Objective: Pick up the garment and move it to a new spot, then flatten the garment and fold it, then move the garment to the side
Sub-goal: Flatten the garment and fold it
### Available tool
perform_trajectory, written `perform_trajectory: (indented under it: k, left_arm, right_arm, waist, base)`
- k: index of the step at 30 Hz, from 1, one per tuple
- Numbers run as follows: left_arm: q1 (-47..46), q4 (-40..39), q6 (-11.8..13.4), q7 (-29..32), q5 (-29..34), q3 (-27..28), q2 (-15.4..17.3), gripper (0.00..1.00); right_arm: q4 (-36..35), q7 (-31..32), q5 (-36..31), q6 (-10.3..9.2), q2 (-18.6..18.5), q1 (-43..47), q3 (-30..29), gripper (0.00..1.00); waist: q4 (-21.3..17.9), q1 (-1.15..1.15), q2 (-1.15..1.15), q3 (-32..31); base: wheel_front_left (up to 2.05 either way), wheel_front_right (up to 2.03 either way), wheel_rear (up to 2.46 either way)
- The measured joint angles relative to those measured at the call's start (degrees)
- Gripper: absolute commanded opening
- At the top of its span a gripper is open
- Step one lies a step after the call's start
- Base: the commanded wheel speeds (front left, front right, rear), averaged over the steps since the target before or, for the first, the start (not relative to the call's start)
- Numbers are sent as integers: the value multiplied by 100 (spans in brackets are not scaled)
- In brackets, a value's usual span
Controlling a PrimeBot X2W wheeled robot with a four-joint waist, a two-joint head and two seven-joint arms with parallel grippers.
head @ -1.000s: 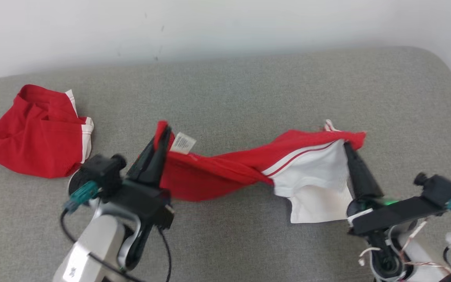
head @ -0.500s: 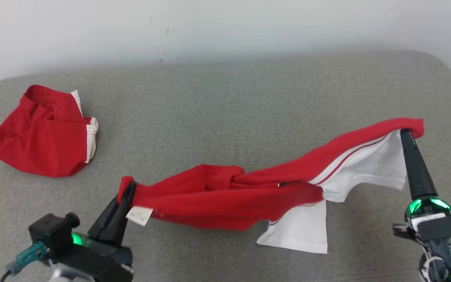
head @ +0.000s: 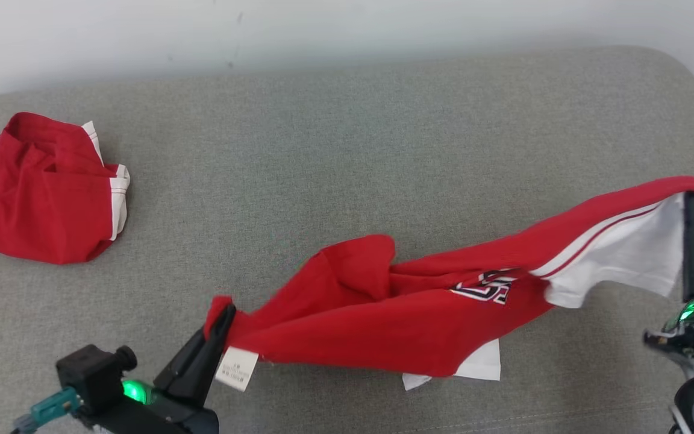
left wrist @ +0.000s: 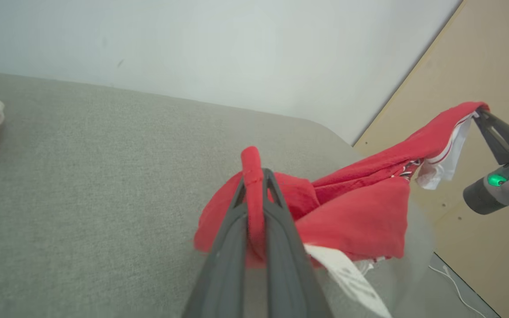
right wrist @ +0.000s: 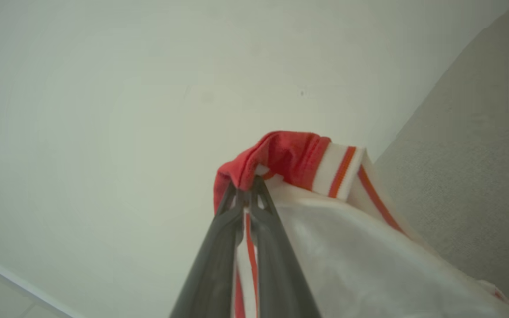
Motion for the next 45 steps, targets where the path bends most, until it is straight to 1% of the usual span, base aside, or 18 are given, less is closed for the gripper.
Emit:
perform_trajectory:
  k: [4, 6, 8, 10, 13, 17, 22, 23, 26, 29, 32, 36, 37, 39, 40, 41, 43, 45]
  left_arm:
    - [84, 364, 3, 274, 141, -188, 74, 0]
    - [163, 512, 15, 354, 207, -270, 74, 0]
    - [164, 654, 120, 393, 265, -283, 64, 0]
    - [149, 758, 212, 397, 349, -264, 62, 0]
    - [35, 722, 213, 297, 360, -157, 5, 0]
    - [-341, 492, 231, 19, 573, 19, -40, 0]
    - [-780, 74, 256, -415, 911, 96, -127, 0]
    - [-803, 60, 256, -417, 956, 63, -148, 0]
    - [-684, 220, 258, -424, 971, -98, -253, 0]
    - [-388, 611, 252, -393, 984, -489, -383, 0]
    - [-279, 928, 205, -382, 996, -697, -588, 0]
    - [-441, 1312, 274, -388, 996, -588, -732, 0]
    - [-504, 1373, 325, -394, 1001, -543, -755, 0]
    - [-636, 1438, 374, -424, 1020, -458, -792, 0]
    - [-777, 1446, 410, -512, 1067, -387, -829, 0]
    - [-852, 1439, 407, -520, 1090, -369, -838, 0]
    - [-978, 1411, 404, -571, 1212, -344, -889, 0]
    - [-1079, 1427, 401, -587, 1240, -355, -975, 0]
  right_arm:
    - [348, -121, 234, -233, 292, -160, -396, 0]
    - [530, -121, 348, -300, 394, -205, -447, 0]
    - [770, -121, 452, -391, 527, -286, -459, 0]
    - [1002, -120, 593, -443, 639, -411, -403, 0]
    - [1277, -79, 649, -454, 731, -777, -241, 0]
    - [1597, 49, 711, -470, 846, -1651, -140, 0]
    - [2105, 45, 947, -468, 903, -2625, -393, 0]
    - [2264, 27, 931, -476, 903, -2732, -409, 0]
    - [2999, 25, 829, -653, 924, -2913, -319, 0]
    - [3877, 23, 820, -845, 1029, -2984, -268, 0]
    - [4470, 25, 818, -944, 1066, -3031, -209, 0]
    - [4977, 82, 753, -933, 1235, -3438, -37, 0]
    - [5055, 90, 720, -899, 1289, -3562, 8, 0]
    - [5116, 137, 627, -750, 1348, -3784, 125, 0]
    - [5209, 73, 537, -583, 1368, -4060, 119, 0]
    - [5247, 22, 523, -502, 1368, -4202, 55, 0]
    - [5384, -30, 492, -385, 1341, -4478, -19, 0]
    - [5568, -54, 425, -327, 1317, -4658, -9, 0]
  waist:
    - [-5, 0, 0, 49]
    - [0, 0, 0, 66]
    - [9, 0, 0, 84]
    - [24, 0, 0, 100]
    - [55, 0, 0, 120]
    - [110, 0, 0, 140]
    - [228, 0, 0, 169]
    - [257, 0, 0, 175]
    - [339, 0, 0, 204]
    - [379, 0, 0, 258]
    - [409, 0, 0, 316]
    - [437, 1, 0, 401]
    - [444, 1, 1, 418]
    - [454, 0, 0, 456]
    - [466, 0, 0, 497]
    - [473, 0, 0, 517]
    - [497, 1, 0, 563]
    - [531, 1, 0, 610]
  base:
    - [0, 0, 0]
    - [0, 0, 0]
    - [0, 0, 0]
    - [0, 0, 0]
    - [0, 0, 0]
    - [0, 0, 0]
    - [0, 0, 0]
    - [0, 0, 0]
    - [0, 0, 0]
    - [0, 0, 0]
    - [0, 0, 0]
    - [0, 0, 0]
    - [0, 0, 0]
    - [0, 0, 0]
    - [0, 0, 0]
    - [0, 0, 0]
    - [0, 0, 0]
    - [0, 0, 0]
